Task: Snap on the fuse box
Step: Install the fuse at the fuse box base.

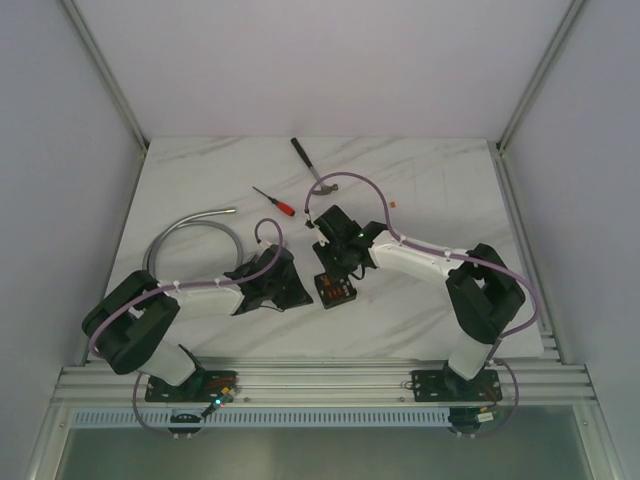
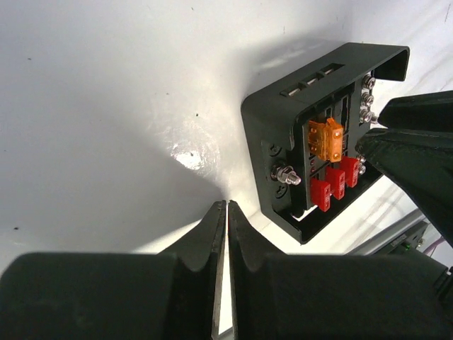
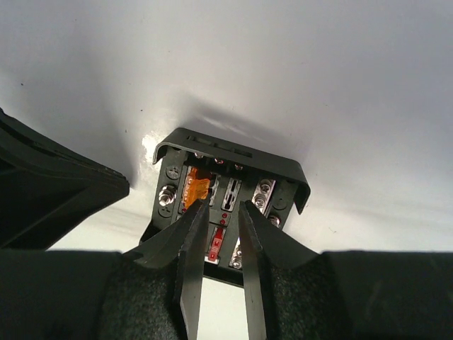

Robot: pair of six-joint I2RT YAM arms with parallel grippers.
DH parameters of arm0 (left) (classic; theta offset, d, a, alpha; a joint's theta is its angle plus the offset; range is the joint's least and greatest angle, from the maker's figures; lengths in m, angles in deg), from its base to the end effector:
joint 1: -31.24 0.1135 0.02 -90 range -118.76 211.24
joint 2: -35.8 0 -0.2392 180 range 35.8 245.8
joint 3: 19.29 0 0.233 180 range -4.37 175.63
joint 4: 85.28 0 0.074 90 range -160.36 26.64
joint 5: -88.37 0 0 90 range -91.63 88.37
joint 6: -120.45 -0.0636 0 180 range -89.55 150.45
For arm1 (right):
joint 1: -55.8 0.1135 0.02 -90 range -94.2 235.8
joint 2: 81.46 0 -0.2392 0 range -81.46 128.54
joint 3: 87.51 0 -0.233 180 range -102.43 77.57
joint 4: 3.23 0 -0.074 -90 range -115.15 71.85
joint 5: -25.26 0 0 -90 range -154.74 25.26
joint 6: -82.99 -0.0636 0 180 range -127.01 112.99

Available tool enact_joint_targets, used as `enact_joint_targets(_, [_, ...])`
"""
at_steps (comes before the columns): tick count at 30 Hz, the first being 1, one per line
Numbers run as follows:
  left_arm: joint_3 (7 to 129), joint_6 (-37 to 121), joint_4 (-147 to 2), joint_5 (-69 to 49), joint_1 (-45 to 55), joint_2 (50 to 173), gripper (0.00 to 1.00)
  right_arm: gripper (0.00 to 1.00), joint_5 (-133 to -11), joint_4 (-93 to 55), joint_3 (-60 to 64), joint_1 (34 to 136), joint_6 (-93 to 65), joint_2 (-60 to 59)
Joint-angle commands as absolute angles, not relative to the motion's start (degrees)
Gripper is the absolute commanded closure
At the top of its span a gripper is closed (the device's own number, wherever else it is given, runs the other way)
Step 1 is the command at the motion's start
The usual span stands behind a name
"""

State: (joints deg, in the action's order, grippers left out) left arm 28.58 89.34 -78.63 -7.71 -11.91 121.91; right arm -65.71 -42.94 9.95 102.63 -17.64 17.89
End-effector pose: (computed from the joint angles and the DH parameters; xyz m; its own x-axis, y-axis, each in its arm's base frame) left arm 0.2026 -0.1992 0.1111 -0.8952 -0.3278 -0.3021 -0.0612 0.7616 -0.6452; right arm 0.2440 0.2617 0.1674 -0.6965 -0.4729 -0.5396 -0.6177 0.7778 0.1156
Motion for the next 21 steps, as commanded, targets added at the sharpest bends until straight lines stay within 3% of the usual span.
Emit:
enact_joint_targets(1, [28.0,89.62,-78.09,-6.12,-11.28,120.24,0.85,0.69,-63.79,-44.52,9.53,102.53,-17.36,15.79])
enact_joint_targets(7, [28.05,89.54,-78.27,-5.9,-10.32,119.65,0.79,0.69,-66.56,-43.46,8.81,102.56,-18.2,15.57])
enact_joint_targets(10, [27.96,89.6,-78.27,-5.42,-9.66,119.12,0.68,0.65,-68.4,-42.37,8.68,102.73,-18.63,15.69])
enact_joint_targets(21, [27.95,90.63,-81.36,-5.06,-7.73,118.49,0.51,0.65,-70.44,-39.91,8.54,102.9,-20.02,18.97])
